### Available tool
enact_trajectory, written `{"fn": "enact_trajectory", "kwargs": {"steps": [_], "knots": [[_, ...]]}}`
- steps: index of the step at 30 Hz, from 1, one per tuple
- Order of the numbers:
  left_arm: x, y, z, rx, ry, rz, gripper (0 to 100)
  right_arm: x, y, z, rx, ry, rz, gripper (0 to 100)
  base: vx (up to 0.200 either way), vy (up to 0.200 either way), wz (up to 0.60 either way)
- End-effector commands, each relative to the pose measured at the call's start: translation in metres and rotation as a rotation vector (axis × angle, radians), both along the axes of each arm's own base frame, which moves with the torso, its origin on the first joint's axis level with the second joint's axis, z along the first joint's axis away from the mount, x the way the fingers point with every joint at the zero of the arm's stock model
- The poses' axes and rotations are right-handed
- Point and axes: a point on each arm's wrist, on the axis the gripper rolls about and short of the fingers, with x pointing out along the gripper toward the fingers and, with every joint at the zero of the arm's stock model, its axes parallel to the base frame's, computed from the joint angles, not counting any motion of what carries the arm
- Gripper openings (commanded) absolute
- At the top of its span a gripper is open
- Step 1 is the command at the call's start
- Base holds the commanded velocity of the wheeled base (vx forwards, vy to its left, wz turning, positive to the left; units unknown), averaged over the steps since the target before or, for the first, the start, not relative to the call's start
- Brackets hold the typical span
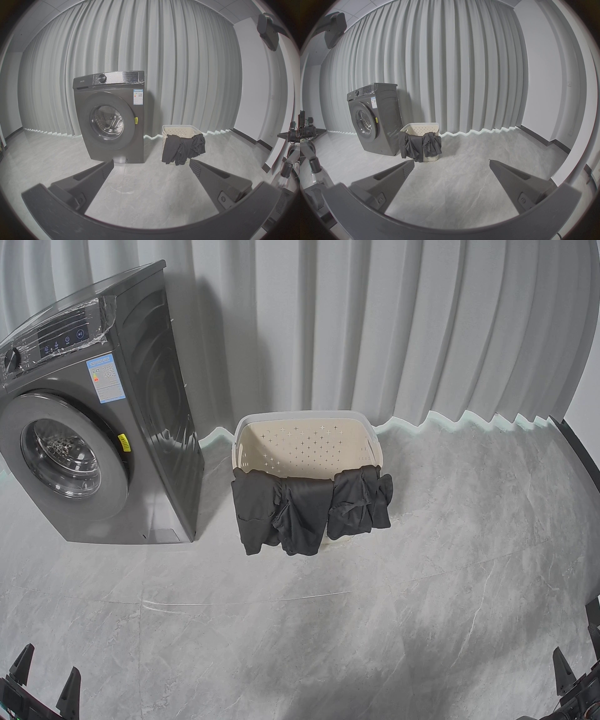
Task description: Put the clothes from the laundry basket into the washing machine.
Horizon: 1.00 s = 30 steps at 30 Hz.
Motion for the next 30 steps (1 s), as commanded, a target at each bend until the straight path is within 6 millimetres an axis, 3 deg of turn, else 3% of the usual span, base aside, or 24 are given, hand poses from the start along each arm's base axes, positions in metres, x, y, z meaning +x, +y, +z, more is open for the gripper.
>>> {"fn": "enact_trajectory", "kwargs": {"steps": [1, 30], "knots": [[0.0001, 0.0000, -0.0047, -0.001, 0.001, 0.000, 100, -0.0002, 0.0000, -0.0044, 0.000, -0.001, 0.000, 100, 0.200, 0.000, 0.00], [0.0001, 0.0000, -0.0049, -0.001, 0.002, 0.000, 100, -0.0002, 0.0000, -0.0044, 0.000, -0.001, 0.002, 100, 0.200, 0.000, 0.00]]}}
